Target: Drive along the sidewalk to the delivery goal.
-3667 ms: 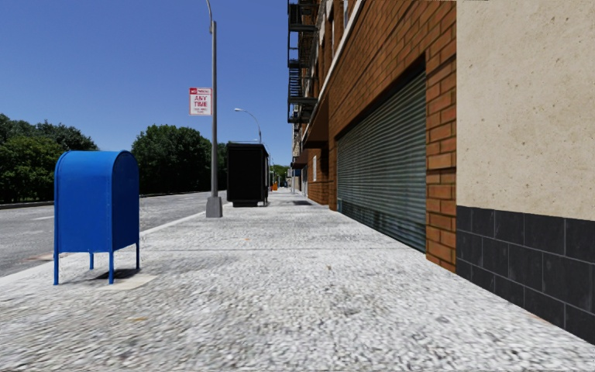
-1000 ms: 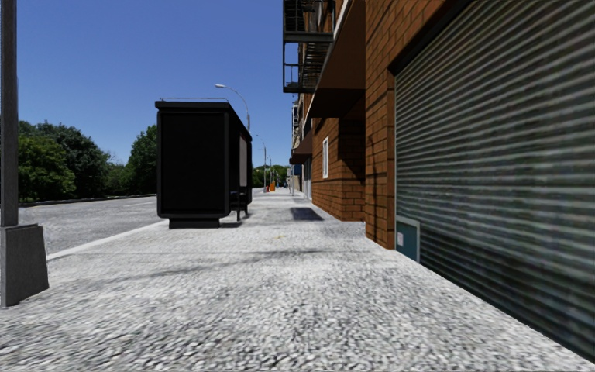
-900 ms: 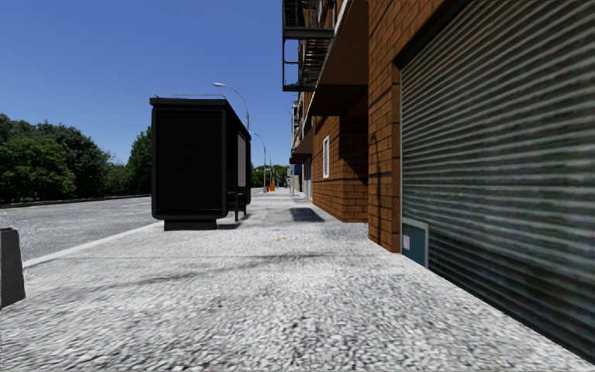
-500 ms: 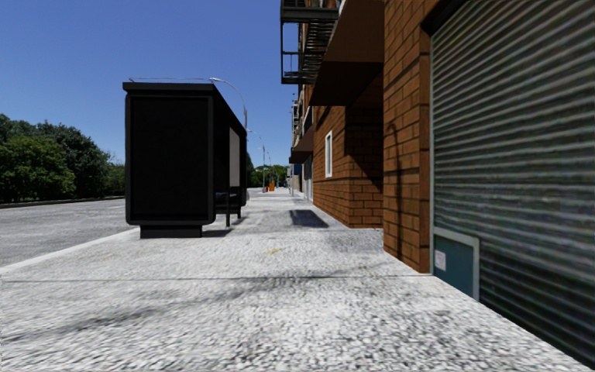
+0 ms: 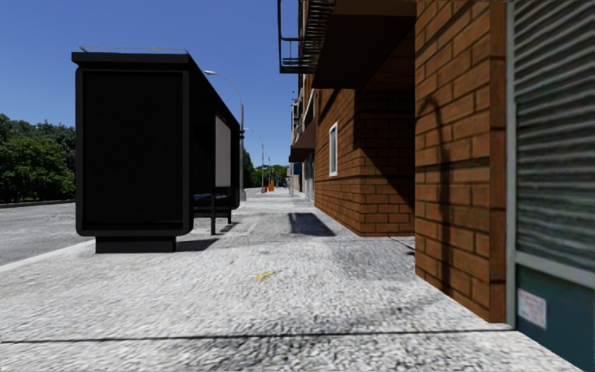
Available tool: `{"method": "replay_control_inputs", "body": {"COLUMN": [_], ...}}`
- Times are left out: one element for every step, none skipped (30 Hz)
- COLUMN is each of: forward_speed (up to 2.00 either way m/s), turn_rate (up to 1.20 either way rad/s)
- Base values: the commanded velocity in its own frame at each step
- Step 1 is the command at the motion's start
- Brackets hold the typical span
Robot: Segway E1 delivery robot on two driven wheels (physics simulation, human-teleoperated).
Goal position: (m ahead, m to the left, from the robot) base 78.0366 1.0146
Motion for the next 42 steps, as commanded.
{"method": "replay_control_inputs", "body": {"forward_speed": [1.99,1.99,1.99,1.99,1.99,1.99,1.99,1.99,1.99,1.99,1.98,1.98,1.98,1.98,1.98,1.98,1.98,1.97,1.97,1.97,1.97,1.97,1.97,1.97,1.97,1.97,1.97,1.97,1.97,1.97,1.97,1.97,1.97,1.97,1.97,1.97,1.97,1.97,1.97,1.97,1.97,1.97], "turn_rate": [0.0,0.0,0.0,0.0,0.0,0.0,0.0,0.0,0.0,0.0,0.0,0.0,0.0,0.0,0.0,0.0,0.0,0.0,0.0,0.0,0.0,0.0,0.0,0.0,0.0,0.0,0.0,0.0,0.0,0.0,0.0,0.0,0.0,0.0,0.0,0.0,0.0,0.0,0.0,0.0,0.0,0.0]}}
